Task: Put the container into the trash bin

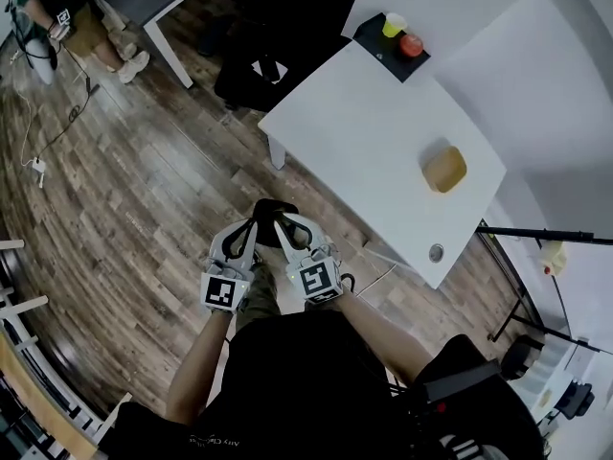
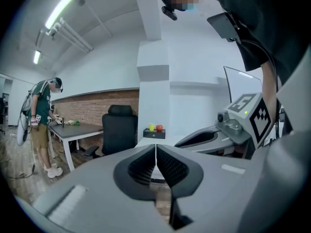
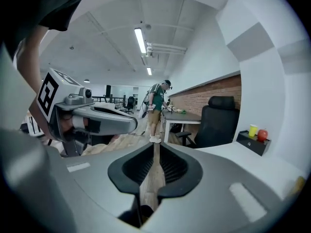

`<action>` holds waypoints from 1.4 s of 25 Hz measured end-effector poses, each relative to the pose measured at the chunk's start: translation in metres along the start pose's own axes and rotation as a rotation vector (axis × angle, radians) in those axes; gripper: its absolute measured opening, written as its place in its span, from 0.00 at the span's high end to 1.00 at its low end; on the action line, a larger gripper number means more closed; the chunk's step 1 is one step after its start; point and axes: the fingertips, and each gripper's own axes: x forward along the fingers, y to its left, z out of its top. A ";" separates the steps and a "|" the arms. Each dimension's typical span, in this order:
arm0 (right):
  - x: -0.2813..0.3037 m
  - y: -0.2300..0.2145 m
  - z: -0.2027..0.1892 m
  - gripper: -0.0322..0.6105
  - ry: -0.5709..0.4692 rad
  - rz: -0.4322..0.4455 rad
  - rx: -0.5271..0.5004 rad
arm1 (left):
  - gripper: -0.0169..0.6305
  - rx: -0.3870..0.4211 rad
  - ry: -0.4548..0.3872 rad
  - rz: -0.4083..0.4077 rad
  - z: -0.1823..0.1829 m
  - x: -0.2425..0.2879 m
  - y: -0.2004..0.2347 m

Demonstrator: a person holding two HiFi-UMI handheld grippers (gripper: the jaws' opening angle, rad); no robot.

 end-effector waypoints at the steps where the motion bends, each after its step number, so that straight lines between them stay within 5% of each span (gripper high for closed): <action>1: -0.003 -0.007 0.003 0.87 -0.010 -0.012 0.009 | 0.97 0.008 -0.004 -0.010 0.005 0.004 -0.004; 14: -0.044 -0.080 0.011 0.93 -0.049 -0.149 0.053 | 0.97 0.091 -0.041 -0.168 0.057 0.063 -0.063; 19: -0.084 -0.122 -0.006 0.93 -0.017 -0.267 0.066 | 0.97 0.125 -0.043 -0.278 0.068 0.095 -0.104; 27: -0.181 -0.187 -0.048 0.93 0.023 -0.510 0.133 | 0.97 0.148 -0.103 -0.478 0.079 0.153 -0.184; 35: -0.276 -0.227 -0.088 0.90 0.076 -0.637 0.151 | 0.97 0.185 -0.092 -0.669 0.087 0.181 -0.300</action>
